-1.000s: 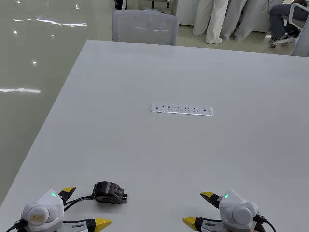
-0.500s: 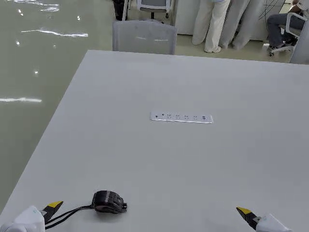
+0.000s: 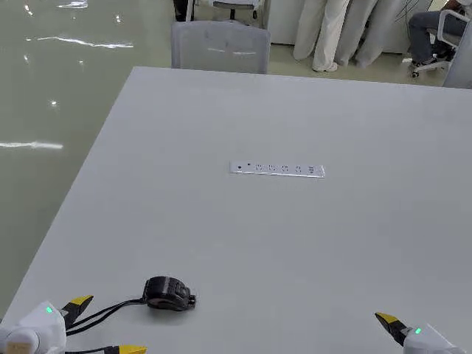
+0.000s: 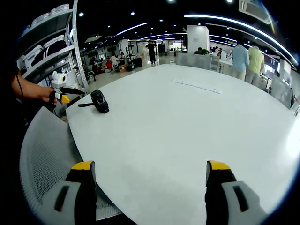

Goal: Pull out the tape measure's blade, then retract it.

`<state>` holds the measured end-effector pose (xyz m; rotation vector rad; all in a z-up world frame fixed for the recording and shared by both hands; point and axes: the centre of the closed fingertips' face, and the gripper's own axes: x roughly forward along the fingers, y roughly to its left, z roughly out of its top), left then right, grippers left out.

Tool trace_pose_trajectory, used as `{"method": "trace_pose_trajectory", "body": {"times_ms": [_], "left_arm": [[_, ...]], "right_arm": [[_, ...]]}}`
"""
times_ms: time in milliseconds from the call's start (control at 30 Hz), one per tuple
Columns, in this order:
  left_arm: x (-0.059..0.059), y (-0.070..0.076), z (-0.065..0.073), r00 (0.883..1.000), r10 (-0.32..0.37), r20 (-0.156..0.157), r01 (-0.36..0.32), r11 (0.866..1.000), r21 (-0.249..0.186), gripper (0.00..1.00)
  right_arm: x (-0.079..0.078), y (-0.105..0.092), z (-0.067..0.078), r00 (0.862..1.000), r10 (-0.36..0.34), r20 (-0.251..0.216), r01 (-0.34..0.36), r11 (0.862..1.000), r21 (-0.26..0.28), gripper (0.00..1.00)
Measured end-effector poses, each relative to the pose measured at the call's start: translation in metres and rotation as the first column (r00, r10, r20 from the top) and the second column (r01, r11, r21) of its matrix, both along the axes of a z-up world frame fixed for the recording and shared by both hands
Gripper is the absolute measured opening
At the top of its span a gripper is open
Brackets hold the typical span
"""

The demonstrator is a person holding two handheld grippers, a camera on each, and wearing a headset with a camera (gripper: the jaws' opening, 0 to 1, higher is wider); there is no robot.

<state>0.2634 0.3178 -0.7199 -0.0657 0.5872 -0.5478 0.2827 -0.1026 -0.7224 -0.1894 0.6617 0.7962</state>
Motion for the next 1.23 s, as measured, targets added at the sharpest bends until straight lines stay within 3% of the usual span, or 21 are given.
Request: {"method": "trace_pose_trajectory", "body": {"times_ms": [467,633,1233], "left_arm": [[0.003,0.012,0.007,0.999,0.028,0.019,-0.028,1.000,-0.004,1.00],[0.008,0.018,0.010,0.999,0.034,0.040,-0.034,0.999,0.008,1.00],[0.013,0.021,0.012,0.999,0.036,0.040,-0.036,0.999,0.007,1.00]], "right_arm": [[0.001,0.009,0.002,1.000,0.014,0.008,-0.014,1.000,-0.004,1.00],[0.000,0.010,-0.002,1.000,0.020,-0.001,-0.020,1.000,-0.012,0.99],[0.004,0.009,-0.001,1.000,0.003,-0.004,-0.003,1.000,-0.012,0.98]]}}
